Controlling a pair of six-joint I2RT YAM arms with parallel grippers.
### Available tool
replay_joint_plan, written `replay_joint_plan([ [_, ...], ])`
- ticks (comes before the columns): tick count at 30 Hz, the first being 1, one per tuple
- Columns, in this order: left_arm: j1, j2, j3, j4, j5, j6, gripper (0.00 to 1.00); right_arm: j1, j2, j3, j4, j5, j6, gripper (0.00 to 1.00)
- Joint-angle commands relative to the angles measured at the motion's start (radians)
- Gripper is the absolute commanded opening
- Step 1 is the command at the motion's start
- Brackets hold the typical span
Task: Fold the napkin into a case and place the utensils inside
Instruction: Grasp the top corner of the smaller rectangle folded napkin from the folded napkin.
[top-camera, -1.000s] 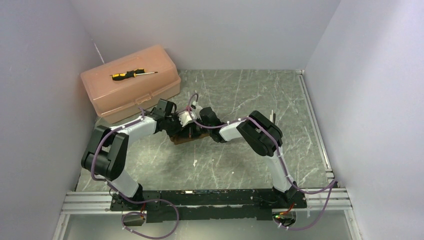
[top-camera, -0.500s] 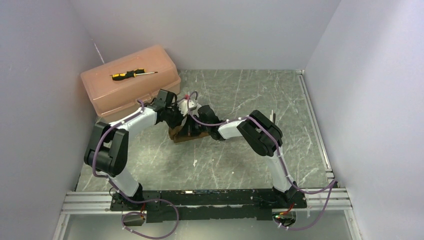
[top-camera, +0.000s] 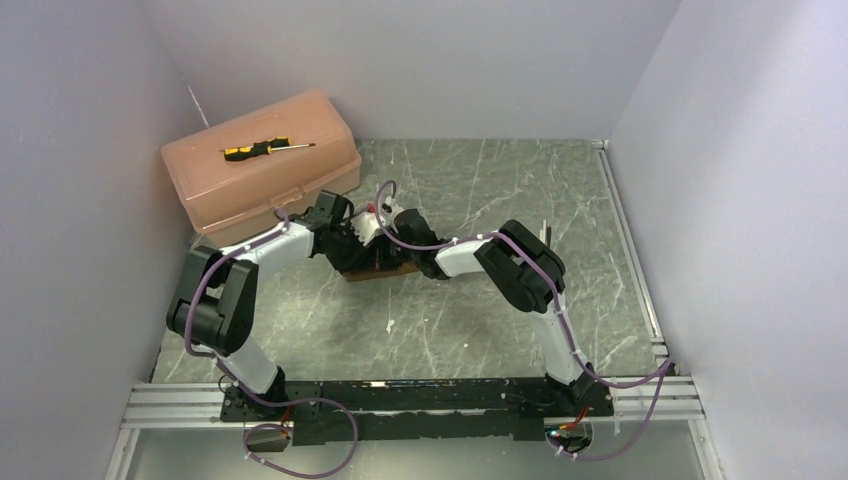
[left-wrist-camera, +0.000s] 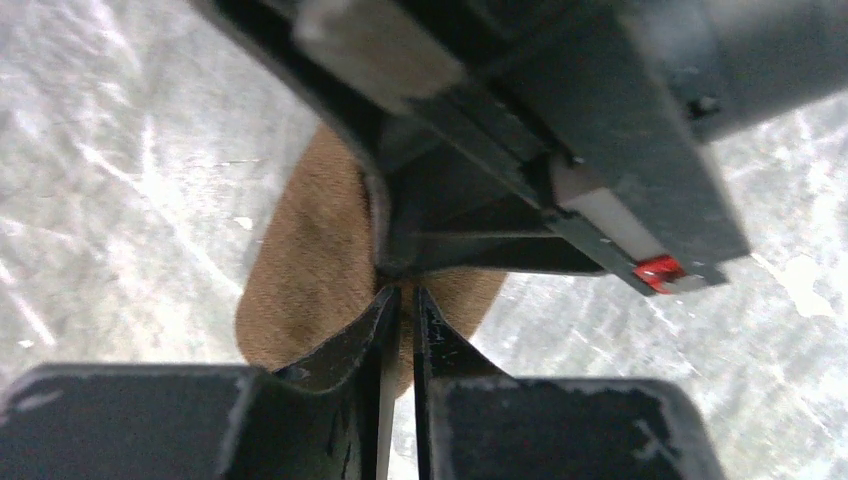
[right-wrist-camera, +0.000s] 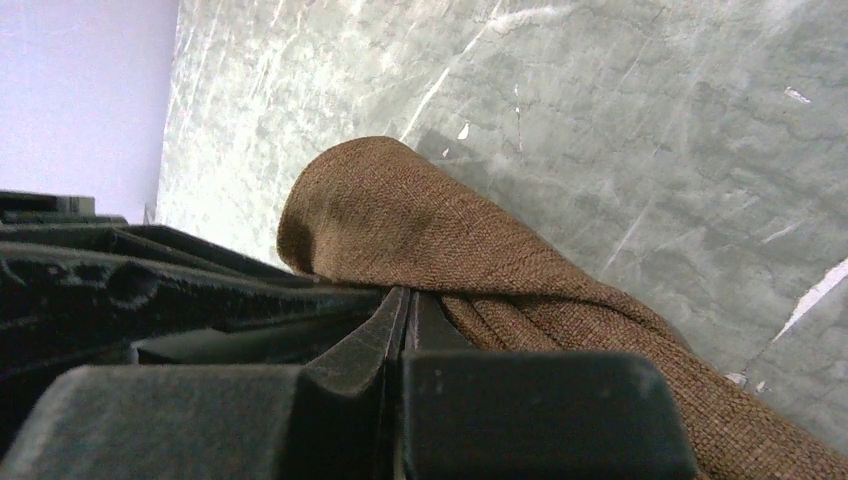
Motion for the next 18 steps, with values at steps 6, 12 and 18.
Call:
replay_joint_plan([
  [6, 0.018, -0.009, 0.006, 0.127, -0.102, 0.024, 0.12, -0.021, 0.031, -0.027, -0.134, 0.102, -0.037, 0.00],
  [12, 0.027, -0.003, -0.002, 0.075, -0.039, 0.049, 0.12, -0.020, 0.038, -0.015, -0.141, 0.095, -0.041, 0.00],
  [18, 0.027, 0.026, -0.009, 0.082, -0.001, 0.035, 0.03, -0.020, 0.028, -0.009, -0.144, 0.094, -0.047, 0.00],
])
